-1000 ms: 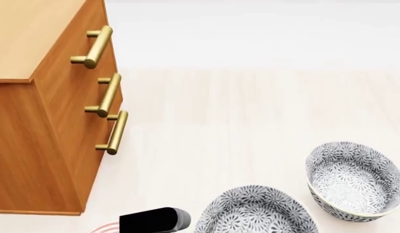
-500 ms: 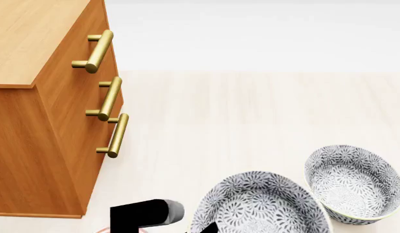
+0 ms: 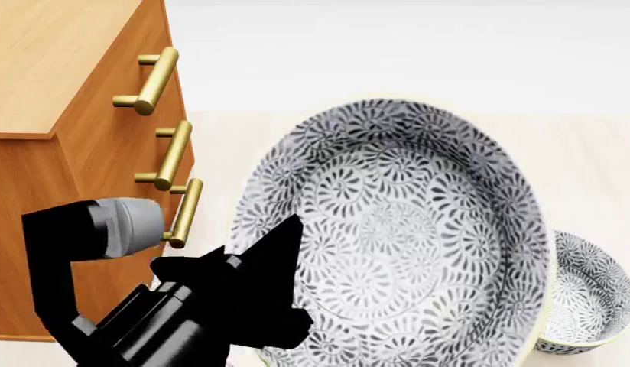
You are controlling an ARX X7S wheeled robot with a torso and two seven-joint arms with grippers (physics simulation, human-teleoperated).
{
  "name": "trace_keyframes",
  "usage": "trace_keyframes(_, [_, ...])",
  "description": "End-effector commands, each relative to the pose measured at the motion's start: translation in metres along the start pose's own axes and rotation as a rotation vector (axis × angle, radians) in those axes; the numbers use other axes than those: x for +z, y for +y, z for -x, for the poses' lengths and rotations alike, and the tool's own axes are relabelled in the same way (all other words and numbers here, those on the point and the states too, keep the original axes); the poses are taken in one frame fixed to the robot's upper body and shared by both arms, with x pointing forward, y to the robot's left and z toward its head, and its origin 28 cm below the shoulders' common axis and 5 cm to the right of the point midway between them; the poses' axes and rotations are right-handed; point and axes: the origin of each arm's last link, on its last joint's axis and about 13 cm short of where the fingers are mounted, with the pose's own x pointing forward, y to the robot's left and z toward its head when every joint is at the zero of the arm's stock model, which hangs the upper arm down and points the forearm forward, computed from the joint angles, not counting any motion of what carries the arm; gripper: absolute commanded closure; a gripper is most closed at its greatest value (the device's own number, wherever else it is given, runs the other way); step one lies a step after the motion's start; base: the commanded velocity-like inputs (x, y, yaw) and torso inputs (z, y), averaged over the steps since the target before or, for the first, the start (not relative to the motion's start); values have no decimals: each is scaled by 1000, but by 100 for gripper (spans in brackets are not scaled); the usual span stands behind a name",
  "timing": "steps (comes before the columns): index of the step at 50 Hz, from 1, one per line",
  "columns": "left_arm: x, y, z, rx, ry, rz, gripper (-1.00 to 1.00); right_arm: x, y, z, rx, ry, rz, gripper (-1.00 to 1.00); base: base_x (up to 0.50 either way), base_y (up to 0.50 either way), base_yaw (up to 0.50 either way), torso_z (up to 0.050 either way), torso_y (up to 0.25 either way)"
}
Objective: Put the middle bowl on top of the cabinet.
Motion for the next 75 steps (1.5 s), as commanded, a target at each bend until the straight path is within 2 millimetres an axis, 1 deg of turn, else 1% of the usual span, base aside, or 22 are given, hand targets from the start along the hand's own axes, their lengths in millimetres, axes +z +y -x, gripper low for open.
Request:
trace_keyframes(1, [51, -30, 27, -73, -127, -90, 100, 7, 12, 2, -7, -8, -2, -100, 0, 0, 0, 0, 0])
trace_keyframes(8, [82, -43, 34, -32, -177, -144, 100, 6, 18, 6, -6, -8, -5, -100, 0, 0, 0, 0, 0])
trace_keyframes(9, [89, -45, 33, 31, -195, -161, 100, 6, 19, 7, -8, -9, -5, -100, 0, 0, 0, 0, 0])
trace_keyframes(11, [95, -47, 33, 47, -207, -169, 100, 6, 20, 7, -8, -10, -6, -100, 0, 0, 0, 0, 0])
trace_keyframes(17, [127, -59, 35, 47, -126, -94, 100, 6, 22, 9, -9, -8, -5, -100, 0, 0, 0, 0, 0])
trace_keyframes(18, [134, -60, 31, 95, -122, -79, 100, 6, 22, 9, -7, -7, -6, -100, 0, 0, 0, 0, 0])
trace_keyframes(21, [146, -63, 26, 143, -101, -47, 100, 6, 23, 9, -4, -4, -7, -100, 0, 0, 0, 0, 0])
trace_keyframes(22, [156, -64, 21, 203, -125, -26, 100, 6, 22, 9, -4, -3, -8, -100, 0, 0, 0, 0, 0])
trace_keyframes(25, [166, -67, 18, 251, -137, -12, 100, 6, 21, 9, -4, -2, -8, -100, 0, 0, 0, 0, 0])
trace_keyframes(27, [179, -68, 12, 347, -173, 5, 100, 6, 21, 8, -4, -2, -8, -100, 0, 0, 0, 0, 0])
trace_keyframes(31, [201, -71, 2, 461, -189, 104, 100, 6, 21, 8, -1, 1, -9, -100, 0, 0, 0, 0, 0])
trace_keyframes(40, [241, -72, -24, 642, -186, 207, 100, 6, 19, 7, -4, 0, -10, -100, 0, 0, 0, 0, 0])
trace_keyframes(42, [244, -72, -28, 664, -202, 197, 100, 6, 19, 7, -5, -1, -9, -100, 0, 0, 0, 0, 0])
trace_keyframes(48, [256, -61, -53, 811, -120, 334, 100, 6, 17, 5, -4, -1, -10, -100, 0, 0, 0, 0, 0])
trace_keyframes(53, [263, -50, -63, 920, -130, 393, 100, 6, 15, 4, -9, -2, -10, -100, 0, 0, 0, 0, 0])
trace_keyframes(57, [271, -43, -70, 987, -149, 408, 100, 7, 15, 4, -10, -5, -10, -100, 0, 0, 0, 0, 0])
trace_keyframes(58, [271, -38, -74, 1051, -188, 340, 100, 7, 15, 4, -11, -5, -7, -100, 0, 0, 0, 0, 0])
trace_keyframes(66, [274, -5, -97, 1204, -167, 379, 100, 6, 15, 5, -11, -2, -5, -100, 0, 0, 0, 0, 0])
trace_keyframes(70, [282, 5, -102, 1224, -176, 426, 100, 7, 15, 4, -14, -5, -6, -100, 0, 0, 0, 0, 0])
trace_keyframes(71, [287, 7, -100, 1225, -191, 486, 100, 6, 15, 4, -15, -4, -5, -100, 0, 0, 0, 0, 0])
trace_keyframes(73, [290, 9, -97, 1237, -212, 538, 100, 6, 15, 4, -15, -5, -5, -100, 0, 0, 0, 0, 0])
trace_keyframes(75, [292, 13, -95, 1252, -223, 545, 100, 6, 16, 5, -14, -6, -5, -100, 0, 0, 0, 0, 0])
